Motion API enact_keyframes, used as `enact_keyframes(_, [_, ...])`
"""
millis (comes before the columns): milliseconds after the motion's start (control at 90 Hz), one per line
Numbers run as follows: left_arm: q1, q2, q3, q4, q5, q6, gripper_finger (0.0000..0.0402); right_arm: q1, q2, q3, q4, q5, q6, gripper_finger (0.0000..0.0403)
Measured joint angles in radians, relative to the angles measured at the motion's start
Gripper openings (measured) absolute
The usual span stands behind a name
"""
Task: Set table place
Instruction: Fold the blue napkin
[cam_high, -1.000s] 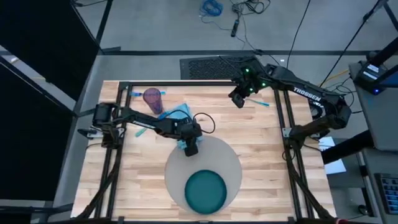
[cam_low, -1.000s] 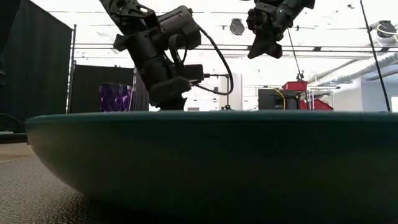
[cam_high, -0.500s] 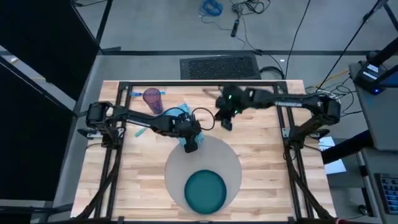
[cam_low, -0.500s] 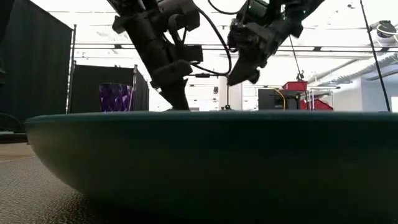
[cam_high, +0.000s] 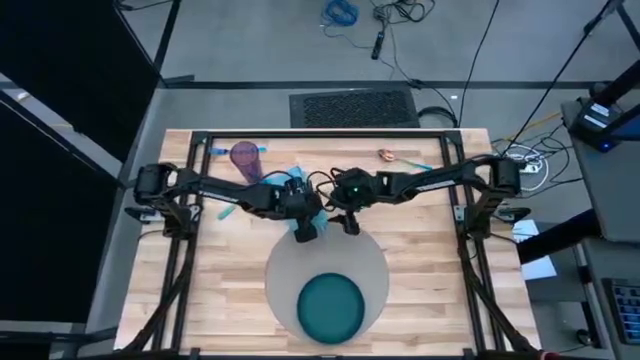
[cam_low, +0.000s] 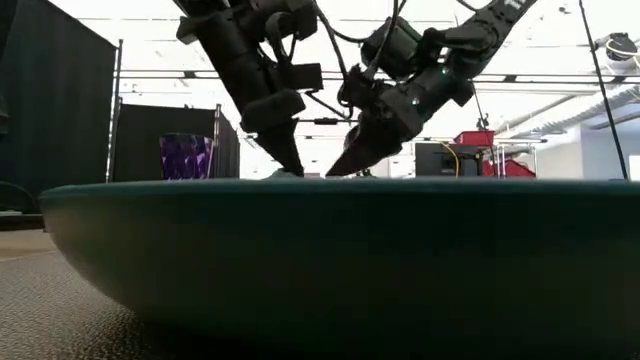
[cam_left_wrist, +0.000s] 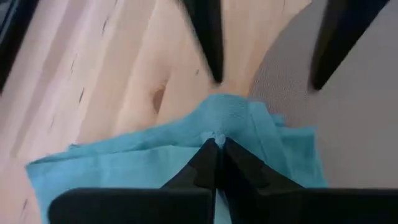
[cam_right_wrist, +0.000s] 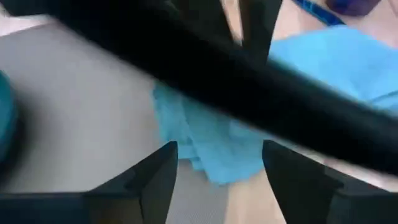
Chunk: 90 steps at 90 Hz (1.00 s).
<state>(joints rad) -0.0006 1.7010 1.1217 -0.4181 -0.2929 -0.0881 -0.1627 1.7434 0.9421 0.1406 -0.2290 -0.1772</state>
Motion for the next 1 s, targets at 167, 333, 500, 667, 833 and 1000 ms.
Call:
enact_keyframes(167, [-0.003,-0.002,0.0,0.002,0.007,0.0,0.0,0.016,0.014,0.001,0.06,0.067,-0.045,0.0225])
enact_keyframes(333, [-0.006,-0.002,0.0,0.008,0.008,0.0,0.0,0.021,0.017,0.001,0.055,0.078,-0.059,0.0217])
enact_keyframes(500, [-0.009,-0.002,0.0,0.008,0.011,0.0,0.0,0.021,0.017,0.001,0.054,0.113,-0.077,0.0203])
enact_keyframes(667, [-0.017,-0.011,-0.001,0.011,0.013,0.001,0.0,0.018,0.045,0.001,0.063,0.149,-0.09,0.0181])
enact_keyframes(833, [-0.024,-0.019,-0.002,0.01,0.016,0.001,0.0,0.021,0.078,0.0,0.099,0.155,-0.089,0.0157])
enact_keyframes(1000, [-0.023,-0.021,-0.002,0.013,0.016,0.001,0.0,0.02,0.078,0.0,0.138,0.154,-0.085,0.0128])
